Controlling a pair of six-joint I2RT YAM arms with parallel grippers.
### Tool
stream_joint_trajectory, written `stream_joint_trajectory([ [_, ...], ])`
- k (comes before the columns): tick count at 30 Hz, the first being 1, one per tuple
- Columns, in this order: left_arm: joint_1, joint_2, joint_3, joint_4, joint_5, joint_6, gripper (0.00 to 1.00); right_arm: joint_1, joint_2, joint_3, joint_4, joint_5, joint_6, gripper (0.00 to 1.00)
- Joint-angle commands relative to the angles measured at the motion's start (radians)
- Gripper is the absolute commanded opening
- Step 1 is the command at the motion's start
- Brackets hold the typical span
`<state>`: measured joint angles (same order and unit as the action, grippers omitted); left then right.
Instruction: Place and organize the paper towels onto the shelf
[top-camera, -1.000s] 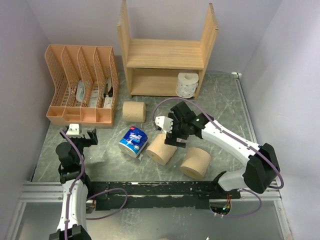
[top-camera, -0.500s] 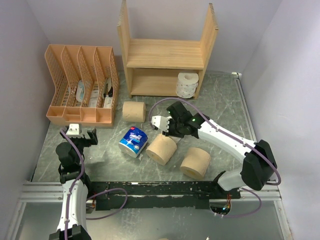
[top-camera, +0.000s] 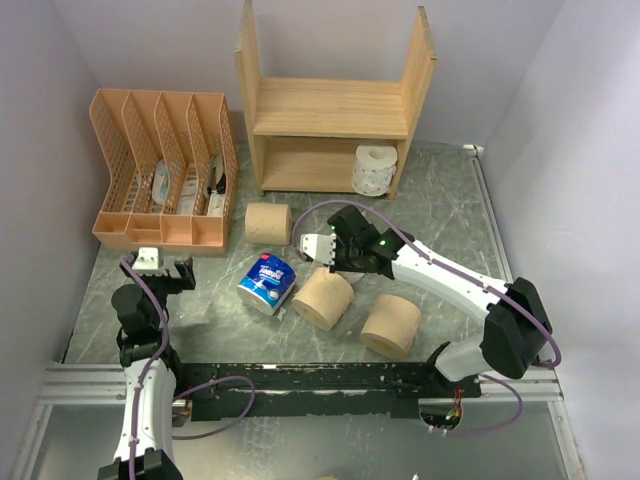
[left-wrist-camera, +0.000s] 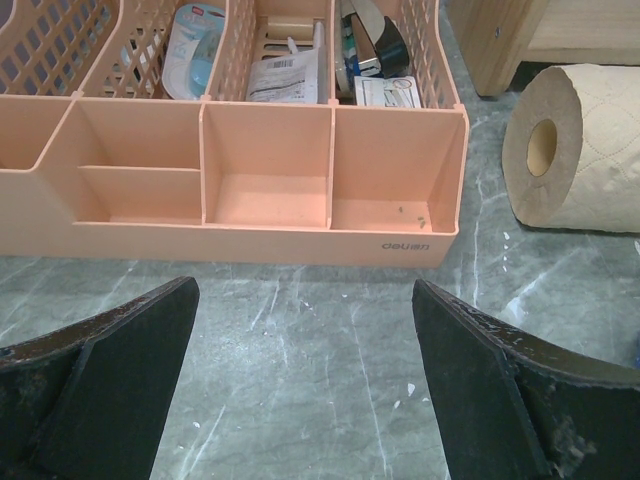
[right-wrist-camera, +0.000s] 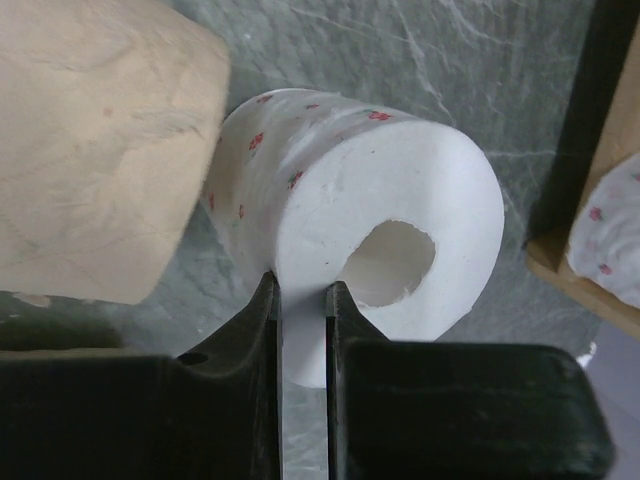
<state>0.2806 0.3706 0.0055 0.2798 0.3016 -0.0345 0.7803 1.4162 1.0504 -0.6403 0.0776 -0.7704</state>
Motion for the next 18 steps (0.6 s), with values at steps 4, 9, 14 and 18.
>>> stream_joint_trajectory([
  [4, 0.020, 0.006, -0.073, 0.024, 0.039, 0.004, 1.00, -0.004, -0.056, 0.022, 0.187, 0.138, -0.165, 0.00],
  [9, 0.026, 0.005, -0.072, 0.024, 0.047, 0.002, 1.00, -0.038, 0.023, 0.108, 0.226, 0.116, -0.233, 0.00],
  [14, 0.029, 0.003, -0.073, 0.023, 0.050, 0.002, 1.00, -0.080, 0.113, 0.227, 0.256, 0.102, -0.270, 0.00],
  [18, 0.029, -0.003, -0.073, 0.019, 0.050, 0.002, 1.00, -0.142, 0.158, 0.280, 0.331, 0.059, -0.313, 0.00],
])
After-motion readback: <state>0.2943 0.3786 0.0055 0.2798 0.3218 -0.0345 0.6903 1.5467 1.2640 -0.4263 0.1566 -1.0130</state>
